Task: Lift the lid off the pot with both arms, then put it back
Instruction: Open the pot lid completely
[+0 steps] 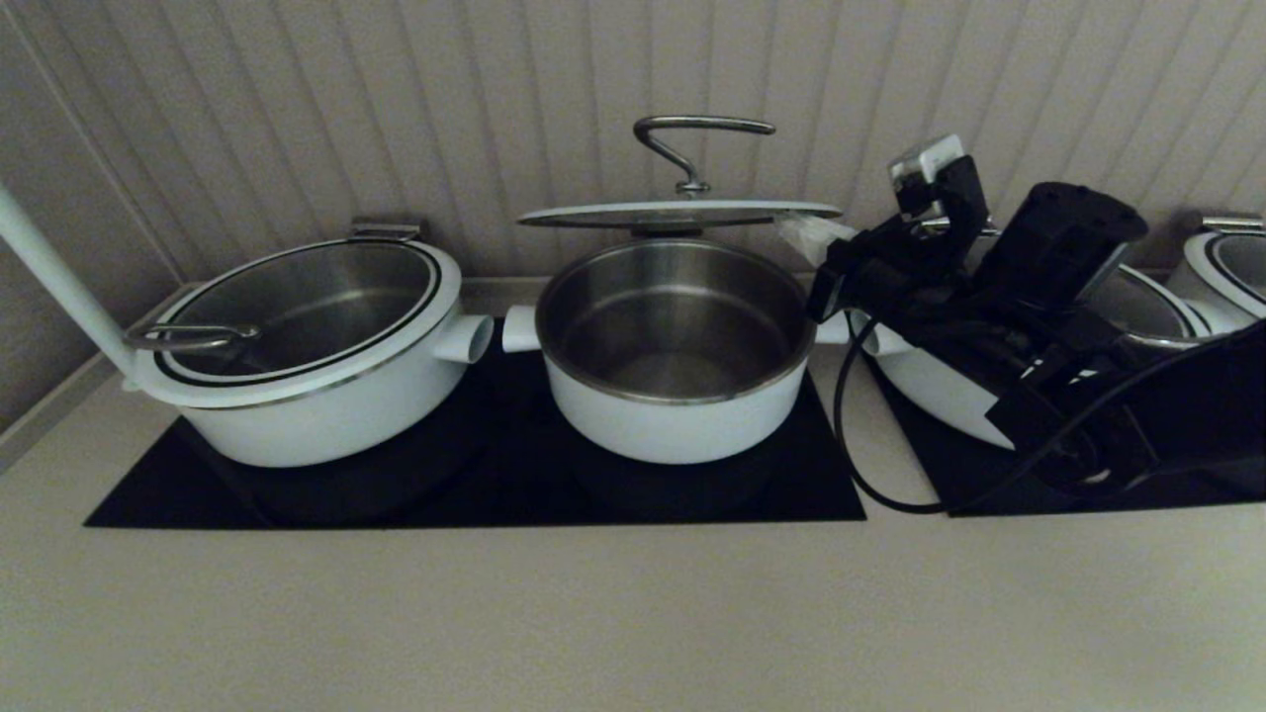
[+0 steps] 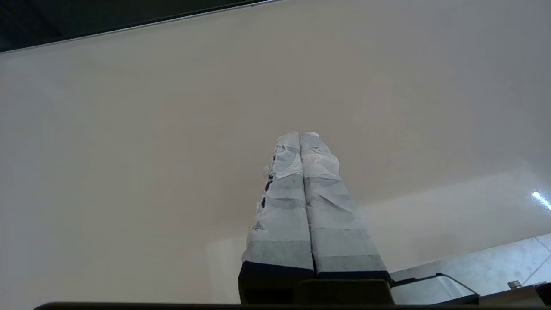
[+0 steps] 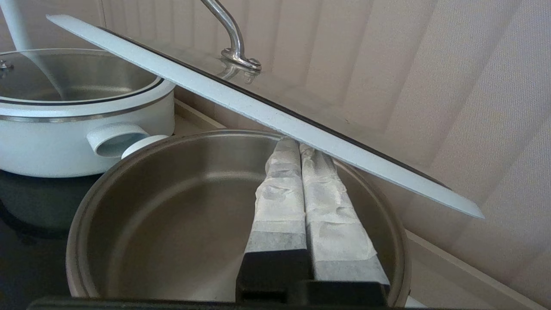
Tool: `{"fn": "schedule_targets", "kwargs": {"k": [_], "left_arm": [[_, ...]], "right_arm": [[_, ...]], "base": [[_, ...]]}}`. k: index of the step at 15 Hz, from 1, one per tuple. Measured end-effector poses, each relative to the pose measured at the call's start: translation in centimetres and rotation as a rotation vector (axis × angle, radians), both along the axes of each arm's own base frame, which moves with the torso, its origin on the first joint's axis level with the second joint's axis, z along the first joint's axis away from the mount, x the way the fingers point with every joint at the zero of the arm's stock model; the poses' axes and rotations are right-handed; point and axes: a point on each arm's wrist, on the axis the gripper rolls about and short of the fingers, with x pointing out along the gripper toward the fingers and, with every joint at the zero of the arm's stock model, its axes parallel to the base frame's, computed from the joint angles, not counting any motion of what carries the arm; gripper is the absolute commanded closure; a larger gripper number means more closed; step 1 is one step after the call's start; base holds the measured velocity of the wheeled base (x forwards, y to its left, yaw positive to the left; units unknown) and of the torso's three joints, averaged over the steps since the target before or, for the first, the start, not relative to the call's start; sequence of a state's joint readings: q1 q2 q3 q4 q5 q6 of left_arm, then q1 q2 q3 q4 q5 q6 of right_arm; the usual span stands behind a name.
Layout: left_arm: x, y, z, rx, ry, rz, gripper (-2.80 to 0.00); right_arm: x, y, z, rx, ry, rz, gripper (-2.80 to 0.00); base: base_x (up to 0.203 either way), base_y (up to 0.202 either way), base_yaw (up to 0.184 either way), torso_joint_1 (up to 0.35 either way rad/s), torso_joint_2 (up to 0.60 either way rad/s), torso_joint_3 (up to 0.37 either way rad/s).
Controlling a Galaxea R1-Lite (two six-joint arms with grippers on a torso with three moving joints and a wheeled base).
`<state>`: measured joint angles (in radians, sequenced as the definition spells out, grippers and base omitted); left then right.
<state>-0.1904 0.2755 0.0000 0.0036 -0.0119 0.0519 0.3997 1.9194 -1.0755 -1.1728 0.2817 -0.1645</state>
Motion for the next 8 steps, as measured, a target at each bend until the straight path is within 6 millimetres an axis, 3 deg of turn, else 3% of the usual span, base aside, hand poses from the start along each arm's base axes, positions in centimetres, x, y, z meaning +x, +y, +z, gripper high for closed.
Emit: {"fn": "schedule_targets", "kwargs": {"k": [8], "left_arm": [[0.01,0.00,0.00,0.000,0.001,0.000,0.00]], "right_arm": [[-0.02,0.00,0.04,0.000,-0.001,0.002,0.00]], "base": [[0.000,0.000,0.000,0.000,0.00,0.000]]}}
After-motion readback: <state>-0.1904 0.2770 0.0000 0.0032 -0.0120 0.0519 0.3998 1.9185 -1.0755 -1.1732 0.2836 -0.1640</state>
